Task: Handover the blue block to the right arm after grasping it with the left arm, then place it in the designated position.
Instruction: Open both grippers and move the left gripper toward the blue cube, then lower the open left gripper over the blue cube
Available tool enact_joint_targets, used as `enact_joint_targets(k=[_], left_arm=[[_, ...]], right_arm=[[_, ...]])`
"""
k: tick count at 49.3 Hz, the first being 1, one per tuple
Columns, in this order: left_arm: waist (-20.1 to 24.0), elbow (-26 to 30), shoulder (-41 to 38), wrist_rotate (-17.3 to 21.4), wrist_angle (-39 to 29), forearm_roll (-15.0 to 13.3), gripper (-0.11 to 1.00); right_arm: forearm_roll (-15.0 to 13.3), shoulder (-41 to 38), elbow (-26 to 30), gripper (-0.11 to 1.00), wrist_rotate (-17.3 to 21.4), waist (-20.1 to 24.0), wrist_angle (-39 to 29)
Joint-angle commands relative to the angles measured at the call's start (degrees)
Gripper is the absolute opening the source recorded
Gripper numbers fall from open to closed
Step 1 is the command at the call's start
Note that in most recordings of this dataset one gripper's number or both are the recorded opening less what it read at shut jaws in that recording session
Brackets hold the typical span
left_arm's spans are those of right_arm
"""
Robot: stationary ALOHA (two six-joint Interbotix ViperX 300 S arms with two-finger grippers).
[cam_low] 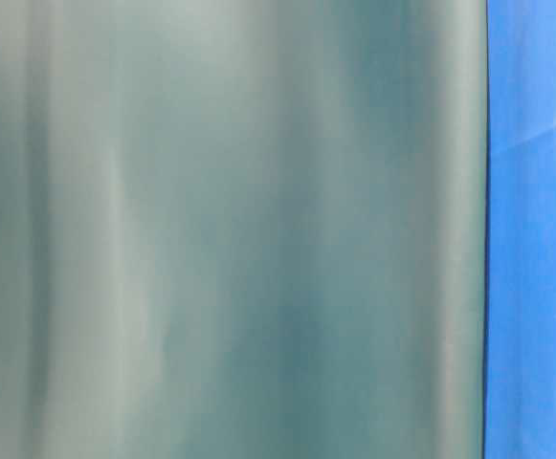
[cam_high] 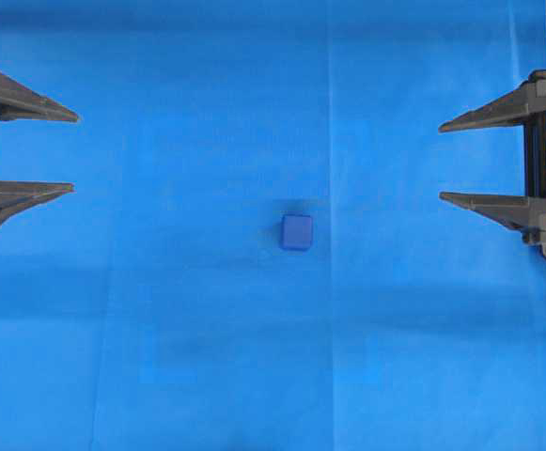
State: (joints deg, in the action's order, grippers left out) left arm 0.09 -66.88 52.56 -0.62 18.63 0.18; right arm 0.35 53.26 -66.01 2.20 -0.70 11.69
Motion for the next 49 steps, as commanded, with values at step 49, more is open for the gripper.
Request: enact_joint_targets(k=[49], left_arm=[[-0.3,34.2,-43.0,-0.3,7.5,-0.1,0.93]], right_arm=[[0.1,-0.9,1.6,0.97,0.1,-0.6,0.5]])
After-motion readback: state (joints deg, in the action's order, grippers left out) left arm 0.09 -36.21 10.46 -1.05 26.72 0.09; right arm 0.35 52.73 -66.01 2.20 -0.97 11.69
